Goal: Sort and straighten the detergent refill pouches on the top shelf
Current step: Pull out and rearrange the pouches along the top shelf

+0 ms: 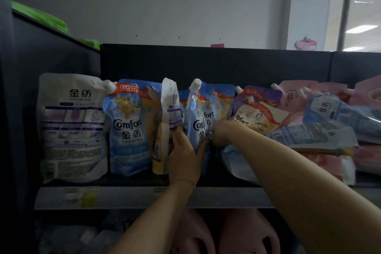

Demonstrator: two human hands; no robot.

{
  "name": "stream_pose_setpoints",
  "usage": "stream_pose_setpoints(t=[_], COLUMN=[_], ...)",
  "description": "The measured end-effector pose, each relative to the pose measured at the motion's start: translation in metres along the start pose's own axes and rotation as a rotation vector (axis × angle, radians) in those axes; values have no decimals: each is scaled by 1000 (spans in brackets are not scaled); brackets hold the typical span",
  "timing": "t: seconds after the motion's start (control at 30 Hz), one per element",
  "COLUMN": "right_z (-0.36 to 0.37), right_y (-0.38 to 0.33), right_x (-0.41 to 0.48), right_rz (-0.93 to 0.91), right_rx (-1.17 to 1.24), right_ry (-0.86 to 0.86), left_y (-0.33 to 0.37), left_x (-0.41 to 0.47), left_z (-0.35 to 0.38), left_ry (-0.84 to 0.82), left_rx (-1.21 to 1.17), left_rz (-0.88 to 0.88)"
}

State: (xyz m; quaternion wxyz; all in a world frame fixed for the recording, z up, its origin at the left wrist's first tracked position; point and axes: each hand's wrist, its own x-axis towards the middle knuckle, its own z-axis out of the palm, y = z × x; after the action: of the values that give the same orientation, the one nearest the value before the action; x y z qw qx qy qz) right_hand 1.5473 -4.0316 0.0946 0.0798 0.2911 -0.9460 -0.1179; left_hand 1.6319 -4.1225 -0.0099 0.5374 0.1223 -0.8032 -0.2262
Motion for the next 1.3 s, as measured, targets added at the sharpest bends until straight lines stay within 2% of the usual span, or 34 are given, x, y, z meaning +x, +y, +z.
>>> stream_pose_setpoints(t=[0.13,0.37,0.53,0.63,0.73,0.8,0.9,0.97,1.07,1.17,1.23,1.3], right_z=[13,9,2,10,32,43,46,46,38,22,10,4], right_y=[6,44,42,23,8,11,16,16,21,31,31,26], right_x=[3,-21,-42,-41,-31,-24,-22,-26,-30,-29,-28,-24], right_rz=[15,74,73,85,-26,-70,-74,-82,-68,24,107,145], right_rx=[110,500,826,893,883,824,728,707,861,1073,1154,1079], right_ry=[31,430,812,1016,1207,1270,1289,1244,922,616,538,507], left_y=[2,2,7,9,11,14,16,17,21,21,26,37], left_x=[0,3,1,0,2,1,-2,-3,-3,-8,-6,1], left_z=[-4,-2,-7,-9,-11,-14,-18,-20,-24,-25,-27,-28], left_ry=[-32,-25,-85,-131,-95,-57,-69,-125,-125,31,120,94], left_rx=[-56,-30,-61,-75,-133,-138,-139,-125,-82,-1,42,15], left_rz=[-3,-8,-59,-92,-126,-131,-76,-87,-56,113,177,212])
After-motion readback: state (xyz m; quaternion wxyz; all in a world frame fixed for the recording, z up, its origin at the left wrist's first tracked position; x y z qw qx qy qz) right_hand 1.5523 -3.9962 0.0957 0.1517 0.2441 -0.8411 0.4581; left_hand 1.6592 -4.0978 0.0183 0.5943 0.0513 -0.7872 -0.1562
